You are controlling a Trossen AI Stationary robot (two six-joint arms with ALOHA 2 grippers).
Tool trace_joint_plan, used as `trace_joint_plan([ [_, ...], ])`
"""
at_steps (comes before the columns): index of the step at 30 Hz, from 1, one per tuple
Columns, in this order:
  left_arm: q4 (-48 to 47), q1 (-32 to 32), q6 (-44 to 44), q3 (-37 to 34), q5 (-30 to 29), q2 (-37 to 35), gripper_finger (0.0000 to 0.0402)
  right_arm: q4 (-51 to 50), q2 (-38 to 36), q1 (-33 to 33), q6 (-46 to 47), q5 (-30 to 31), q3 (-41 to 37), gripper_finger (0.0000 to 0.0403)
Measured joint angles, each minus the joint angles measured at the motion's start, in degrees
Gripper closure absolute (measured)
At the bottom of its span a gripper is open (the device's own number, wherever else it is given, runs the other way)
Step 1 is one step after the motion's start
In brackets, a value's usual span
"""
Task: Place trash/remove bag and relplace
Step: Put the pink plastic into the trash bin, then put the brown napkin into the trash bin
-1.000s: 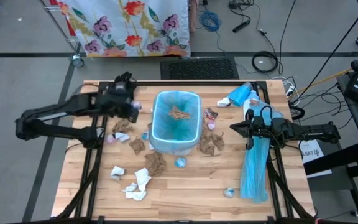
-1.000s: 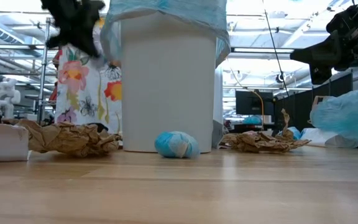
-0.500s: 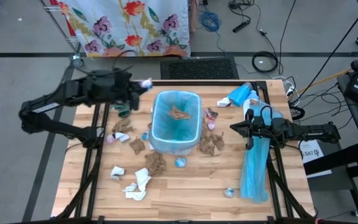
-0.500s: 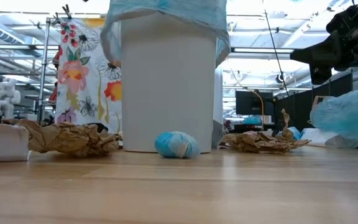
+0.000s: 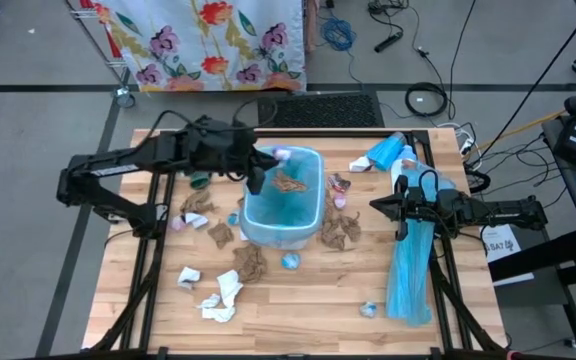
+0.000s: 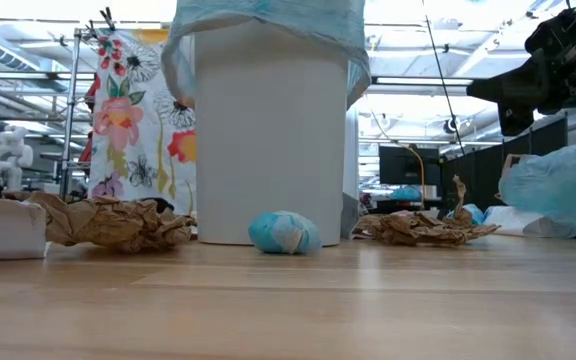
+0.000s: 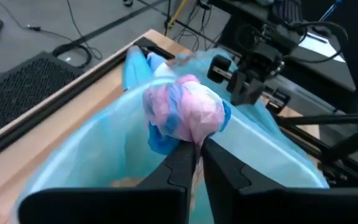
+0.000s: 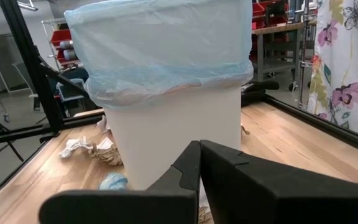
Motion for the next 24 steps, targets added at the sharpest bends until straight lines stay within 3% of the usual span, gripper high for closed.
trace_joint_plan([
  [7,2.21,0.06,-0.99,0.0,0.33,3.7,0.0328,0.01,0.0,0.0,-0.01,0.0,0.0,0.0403],
  [14,0.43,0.03,0.1,0.0,4.33,4.08,0.0311,0.01,0.0,0.0,-0.01,0.0,-0.01,0.0403],
  [24,-4.56,0.91,8.08,-0.04,3.42,-2.73,0.0311,0.02,0.0,0.01,0.01,0.0,0.0,0.0403],
])
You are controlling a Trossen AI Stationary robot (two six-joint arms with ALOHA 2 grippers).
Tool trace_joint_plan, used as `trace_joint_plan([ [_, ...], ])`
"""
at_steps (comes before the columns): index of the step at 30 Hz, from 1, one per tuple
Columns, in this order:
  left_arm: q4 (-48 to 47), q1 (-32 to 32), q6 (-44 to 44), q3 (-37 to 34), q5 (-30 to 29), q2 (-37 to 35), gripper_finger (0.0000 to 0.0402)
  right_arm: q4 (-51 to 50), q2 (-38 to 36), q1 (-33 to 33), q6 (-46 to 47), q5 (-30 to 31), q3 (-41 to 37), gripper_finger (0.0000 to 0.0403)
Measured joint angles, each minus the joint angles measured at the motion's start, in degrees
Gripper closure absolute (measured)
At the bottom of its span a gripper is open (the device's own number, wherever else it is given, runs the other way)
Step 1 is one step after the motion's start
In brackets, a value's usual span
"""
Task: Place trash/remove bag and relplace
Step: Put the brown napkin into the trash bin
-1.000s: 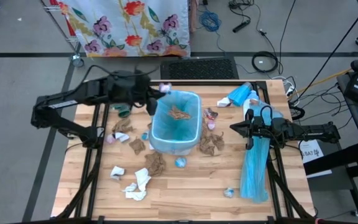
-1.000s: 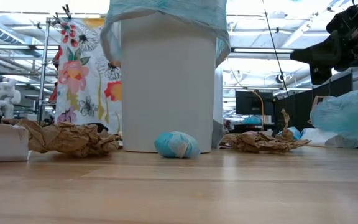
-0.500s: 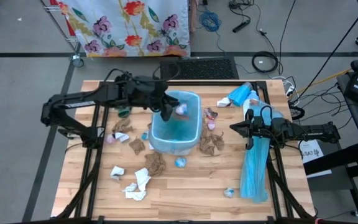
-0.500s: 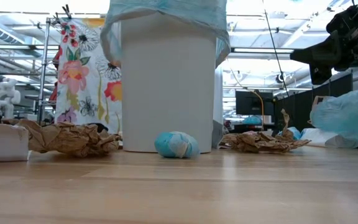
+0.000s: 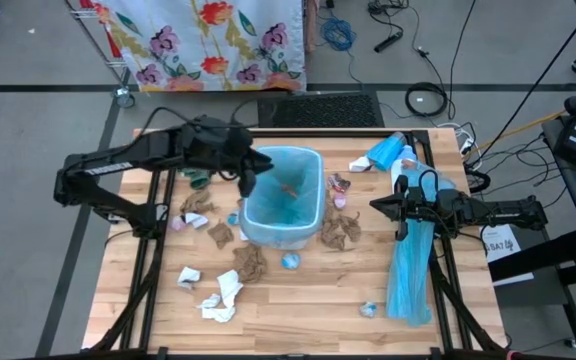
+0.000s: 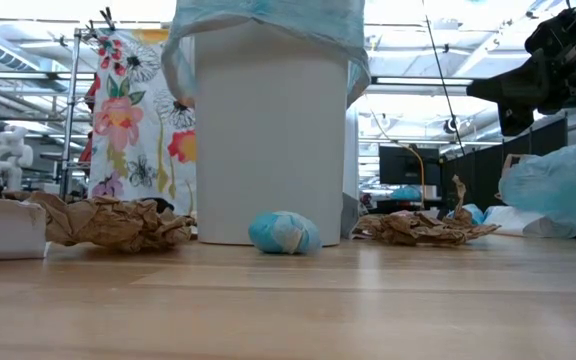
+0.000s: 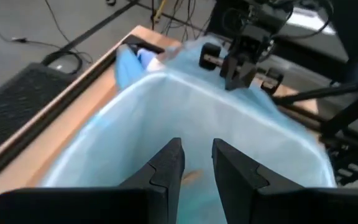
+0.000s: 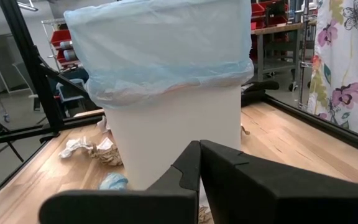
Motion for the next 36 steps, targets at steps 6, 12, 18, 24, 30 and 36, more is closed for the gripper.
trace_joint_plan([
  [6,-14.59,0.0,0.82,0.04,-7.43,-4.86,0.0311,-0.02,0.0,-0.02,-0.01,0.0,0.0,0.0403],
  [12,-22.38,-0.33,-2.49,-1.17,-10.99,-8.55,0.0311,-0.02,0.0,0.0,-0.02,0.0,0.0,0.0403],
  [18,-24.73,-2.52,-11.52,-7.99,-14.49,-13.2,0.0311,0.0,0.0,-0.01,0.0,0.0,-0.01,0.0403],
  [24,-22.63,-6.73,-26.59,-19.54,-17.58,-18.36,0.0311,-0.02,0.0,-0.02,-0.02,0.0,0.0,0.0403],
  [30,-16.43,-12.01,-41.2,-29.95,-19.32,-21.2,0.0311,-0.02,0.0,-0.02,-0.02,0.0,0.0,0.0403],
  [36,-10.84,-17.33,-51.67,-38.02,-21.33,-20.85,0.0311,0.01,-0.02,0.0,2.84,0.0,-0.02,0.0403],
])
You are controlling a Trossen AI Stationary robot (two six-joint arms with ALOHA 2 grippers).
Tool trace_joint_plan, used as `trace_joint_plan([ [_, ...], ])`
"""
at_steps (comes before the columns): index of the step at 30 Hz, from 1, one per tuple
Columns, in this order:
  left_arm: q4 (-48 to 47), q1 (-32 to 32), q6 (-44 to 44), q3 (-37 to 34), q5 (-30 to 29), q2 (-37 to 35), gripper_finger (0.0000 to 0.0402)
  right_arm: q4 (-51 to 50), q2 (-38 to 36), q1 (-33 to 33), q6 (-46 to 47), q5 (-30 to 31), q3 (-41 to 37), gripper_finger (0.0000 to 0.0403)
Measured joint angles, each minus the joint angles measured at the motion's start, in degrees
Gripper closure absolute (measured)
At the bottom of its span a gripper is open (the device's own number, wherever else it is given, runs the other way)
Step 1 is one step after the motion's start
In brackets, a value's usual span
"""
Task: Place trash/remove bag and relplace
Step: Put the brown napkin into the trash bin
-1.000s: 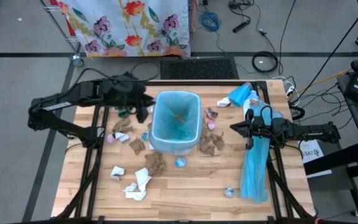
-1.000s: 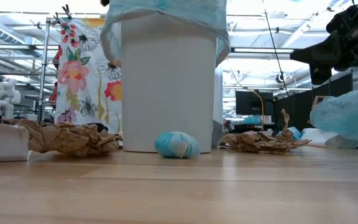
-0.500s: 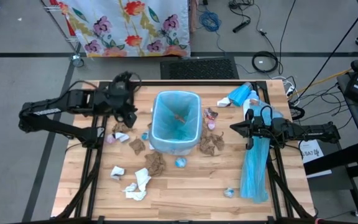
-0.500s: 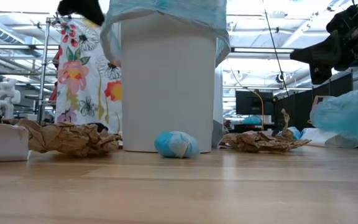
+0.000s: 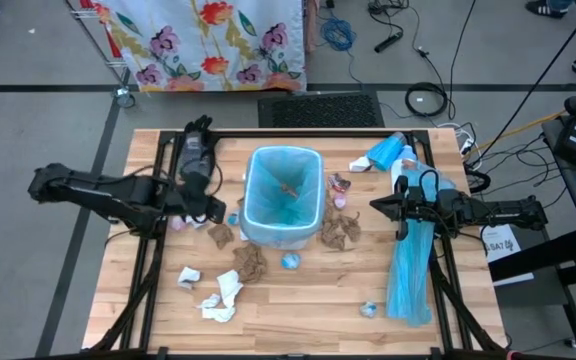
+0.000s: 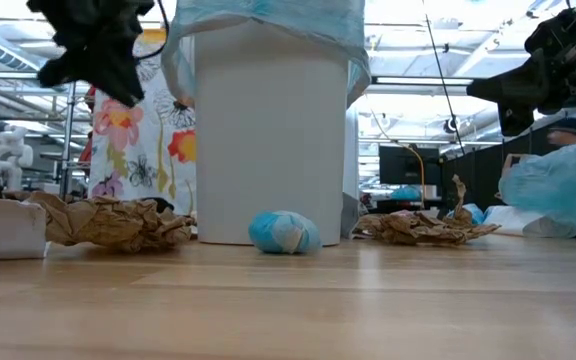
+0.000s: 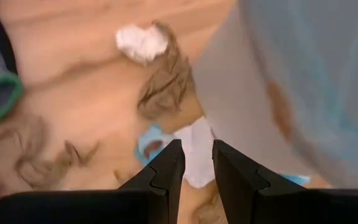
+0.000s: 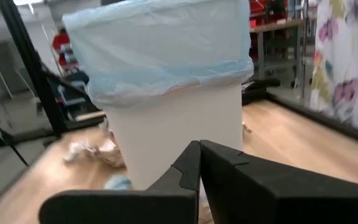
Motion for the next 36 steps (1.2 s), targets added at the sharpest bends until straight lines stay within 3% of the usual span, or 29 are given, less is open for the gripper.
trace_joint_plan([
  [6,10.47,-4.34,-4.59,-5.93,-0.31,0.32,0.0311,0.75,0.02,0.0,9.3,0.2,0.0,0.0403],
  [12,16.06,-5.99,-4.57,-8.63,-0.46,0.32,0.0311,4.7,1.34,-0.02,10.3,1.47,0.75,0.0403],
  [19,15.61,-5.92,-2.83,-9.93,-0.46,0.32,0.0311,2.96,9.43,-0.04,8.25,6.27,8.65,0.0403],
  [25,15.57,-5.9,0.32,-9.93,-0.5,0.32,0.0311,-11.47,23.2,-0.52,9.49,9.28,20.95,0.0403],
  [32,15.56,-5.91,5.05,-9.93,-1.59,0.32,0.0311,-35.39,40.98,-4.5,23.58,8.76,34.07,0.0403],
  [36,15.55,-5.81,7.79,-9.93,-1.95,0.32,0.0311,-43.01,48.48,-6.66,32.27,5.73,37.8,0.04],
])
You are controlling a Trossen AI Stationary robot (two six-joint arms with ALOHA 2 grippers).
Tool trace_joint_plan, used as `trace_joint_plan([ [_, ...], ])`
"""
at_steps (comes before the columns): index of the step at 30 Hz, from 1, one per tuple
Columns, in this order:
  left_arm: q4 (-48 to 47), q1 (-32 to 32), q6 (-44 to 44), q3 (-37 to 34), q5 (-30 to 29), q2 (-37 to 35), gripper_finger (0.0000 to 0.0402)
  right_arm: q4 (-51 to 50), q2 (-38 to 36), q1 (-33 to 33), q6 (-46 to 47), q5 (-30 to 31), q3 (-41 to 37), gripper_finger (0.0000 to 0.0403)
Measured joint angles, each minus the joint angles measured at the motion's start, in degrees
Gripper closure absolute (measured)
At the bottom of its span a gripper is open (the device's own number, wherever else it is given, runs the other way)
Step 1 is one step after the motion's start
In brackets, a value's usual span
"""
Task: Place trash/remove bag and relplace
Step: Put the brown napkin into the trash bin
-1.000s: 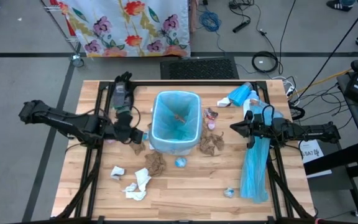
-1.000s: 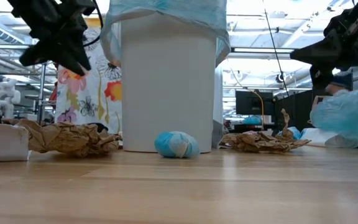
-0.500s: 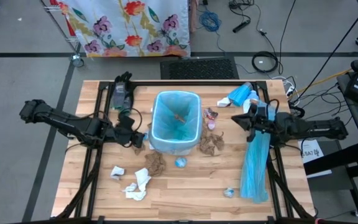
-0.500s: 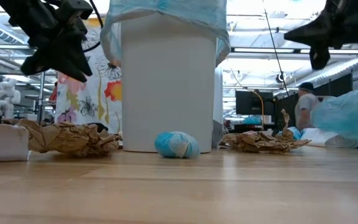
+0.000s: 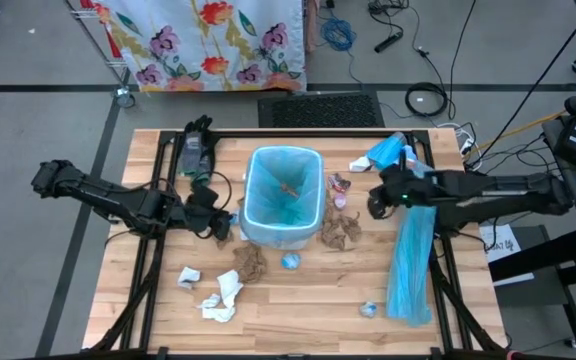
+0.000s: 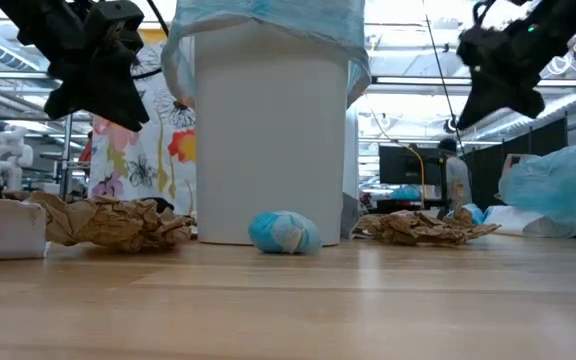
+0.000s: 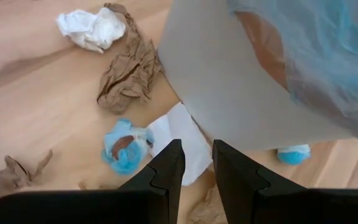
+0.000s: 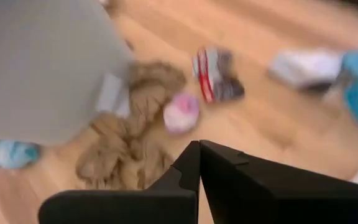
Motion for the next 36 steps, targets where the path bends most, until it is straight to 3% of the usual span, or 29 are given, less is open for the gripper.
trace_joint_plan([
  [6,-0.07,0.0,2.7,0.0,0.0,0.0,0.0311,0.04,7.55,-1.94,3.66,-8.24,0.34,0.0361],
  [13,-0.81,-0.02,4.5,0.0,0.02,0.0,0.0311,2.48,13.32,-2.04,8.76,-9.26,0.37,0.0274],
  [20,-4.04,-0.06,4.38,0.0,0.07,0.0,0.0311,5.19,19.92,-1.88,9.9,-14.02,0.42,0.0208],
  [36,-4.08,-0.07,4.18,0.0,3.25,0.0,0.0311,11.12,35.75,-0.82,9.77,-17.53,0.42,0.0193],
])
